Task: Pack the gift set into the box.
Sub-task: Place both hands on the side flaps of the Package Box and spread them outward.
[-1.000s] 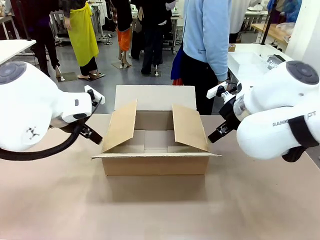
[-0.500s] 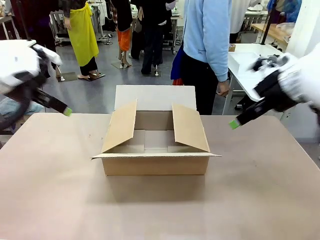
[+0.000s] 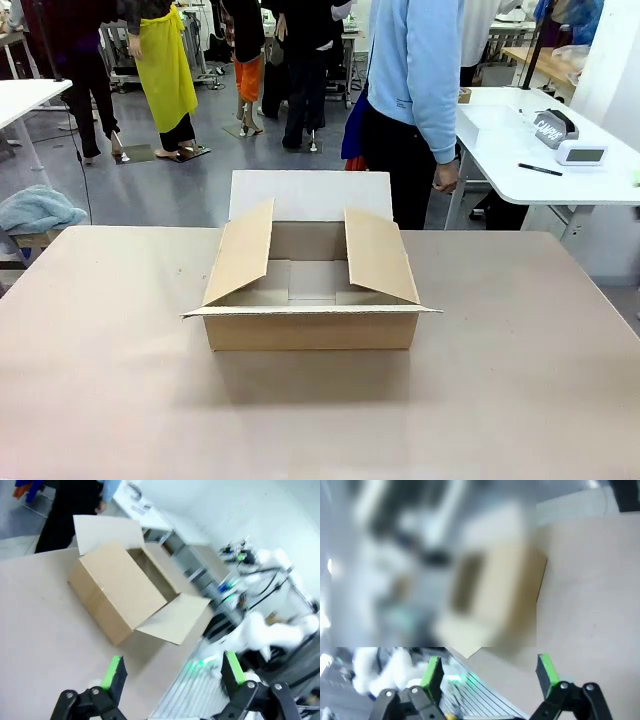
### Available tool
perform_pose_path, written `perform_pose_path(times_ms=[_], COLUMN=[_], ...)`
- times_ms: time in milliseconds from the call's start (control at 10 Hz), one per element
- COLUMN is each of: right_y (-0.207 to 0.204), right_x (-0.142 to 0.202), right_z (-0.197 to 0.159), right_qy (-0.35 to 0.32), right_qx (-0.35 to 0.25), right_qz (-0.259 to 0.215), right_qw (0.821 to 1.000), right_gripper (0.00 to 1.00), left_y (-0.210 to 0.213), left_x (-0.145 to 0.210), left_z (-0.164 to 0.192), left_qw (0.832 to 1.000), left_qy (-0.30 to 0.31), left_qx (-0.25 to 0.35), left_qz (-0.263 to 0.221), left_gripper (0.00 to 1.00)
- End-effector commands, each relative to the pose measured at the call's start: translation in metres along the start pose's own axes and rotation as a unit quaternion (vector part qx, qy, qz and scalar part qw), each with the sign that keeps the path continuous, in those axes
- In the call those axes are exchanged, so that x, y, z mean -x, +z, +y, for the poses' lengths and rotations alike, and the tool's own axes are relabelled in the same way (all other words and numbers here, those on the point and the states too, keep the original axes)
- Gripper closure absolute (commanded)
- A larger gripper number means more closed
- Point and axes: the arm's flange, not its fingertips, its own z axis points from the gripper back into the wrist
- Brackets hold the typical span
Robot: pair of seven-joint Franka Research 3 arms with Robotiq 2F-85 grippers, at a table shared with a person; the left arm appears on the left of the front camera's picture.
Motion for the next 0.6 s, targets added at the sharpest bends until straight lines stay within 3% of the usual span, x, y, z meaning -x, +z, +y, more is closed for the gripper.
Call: perform_pose_path(times_ms=[0,100,200,400,500], right_y=[0.0,0.0,0.0,0.0,0.0], right_x=[0.014,0.0,0.0,0.0,0.005], right_z=[-0.042,0.0,0.0,0.0,-0.01], right_qy=[-0.091,0.0,0.0,0.0,-0.032], right_qx=[-0.04,0.0,0.0,0.0,-0.001], right_qz=[-0.13,0.0,0.0,0.0,-0.007], right_qw=[0.987,1.0,1.0,1.0,0.999], right_gripper=[0.0,0.0,0.0,0.0,0.0], left_y=[0.019,0.015,0.026,0.026,0.026], left_x=[0.01,0.017,0.02,0.02,0.02], left_z=[0.057,0.067,0.029,0.029,0.029], left_qw=[0.968,0.962,0.996,0.996,0.996], left_qy=[0.189,0.208,0.064,0.064,0.064], left_qx=[0.08,0.083,0.033,0.033,0.033], left_qz=[-0.147,-0.157,-0.052,-0.052,-0.052], left_gripper=[0.0,0.0,0.0,0.0,0.0])
